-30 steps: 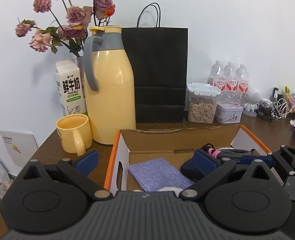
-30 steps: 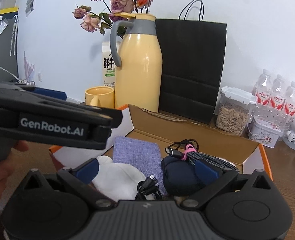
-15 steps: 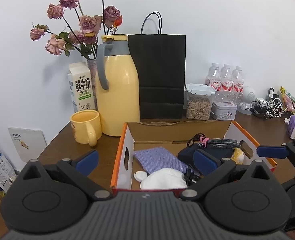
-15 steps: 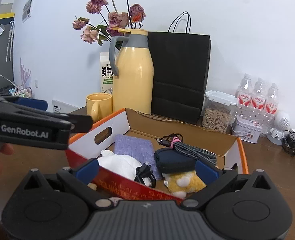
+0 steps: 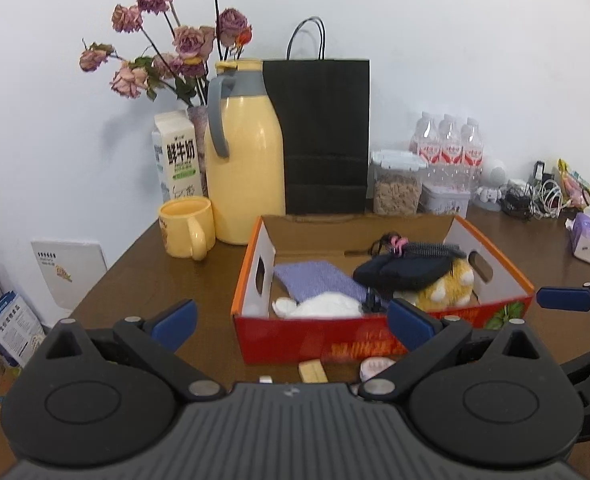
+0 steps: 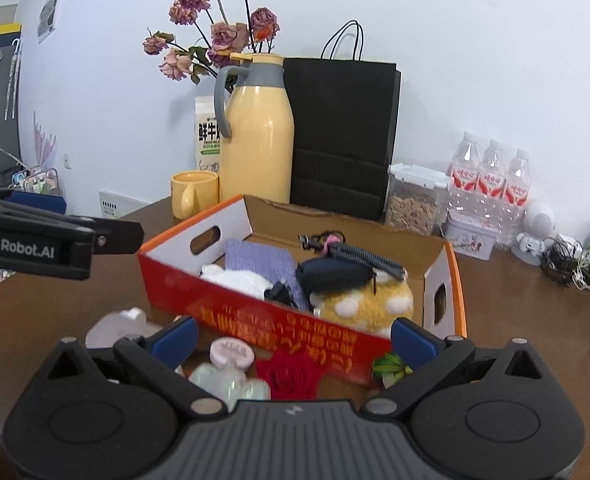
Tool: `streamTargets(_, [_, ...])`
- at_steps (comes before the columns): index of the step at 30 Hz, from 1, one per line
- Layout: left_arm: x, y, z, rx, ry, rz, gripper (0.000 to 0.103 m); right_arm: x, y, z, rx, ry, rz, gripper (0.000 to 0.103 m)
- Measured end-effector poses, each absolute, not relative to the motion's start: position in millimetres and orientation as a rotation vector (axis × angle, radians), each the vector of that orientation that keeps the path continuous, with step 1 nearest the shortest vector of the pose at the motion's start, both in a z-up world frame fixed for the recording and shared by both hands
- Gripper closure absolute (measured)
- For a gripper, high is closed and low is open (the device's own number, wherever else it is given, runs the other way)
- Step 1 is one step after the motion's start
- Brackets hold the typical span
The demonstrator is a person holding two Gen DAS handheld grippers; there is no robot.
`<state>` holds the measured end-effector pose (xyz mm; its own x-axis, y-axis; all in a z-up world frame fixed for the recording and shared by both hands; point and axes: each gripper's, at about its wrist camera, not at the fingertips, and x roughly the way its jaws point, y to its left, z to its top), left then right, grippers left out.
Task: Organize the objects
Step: 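Move the left tool to the cotton-swab box and the right tool to the iridescent bag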
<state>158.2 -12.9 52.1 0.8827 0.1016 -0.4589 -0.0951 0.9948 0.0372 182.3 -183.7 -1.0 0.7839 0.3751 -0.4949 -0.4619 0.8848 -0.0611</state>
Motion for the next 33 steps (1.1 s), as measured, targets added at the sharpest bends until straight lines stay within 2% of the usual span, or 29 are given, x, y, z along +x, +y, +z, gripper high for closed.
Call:
streamTargets(12, [139, -36, 14, -0.034, 0.522, 0.132, 0.000, 171, -207, -37, -0.192, 0.581, 0.416, 0.000])
streamTargets(33, [130, -67, -7, -0.095, 0.388, 0.199, 0.000, 188, -220, -69, -0.160, 0.632, 0.432, 0.000])
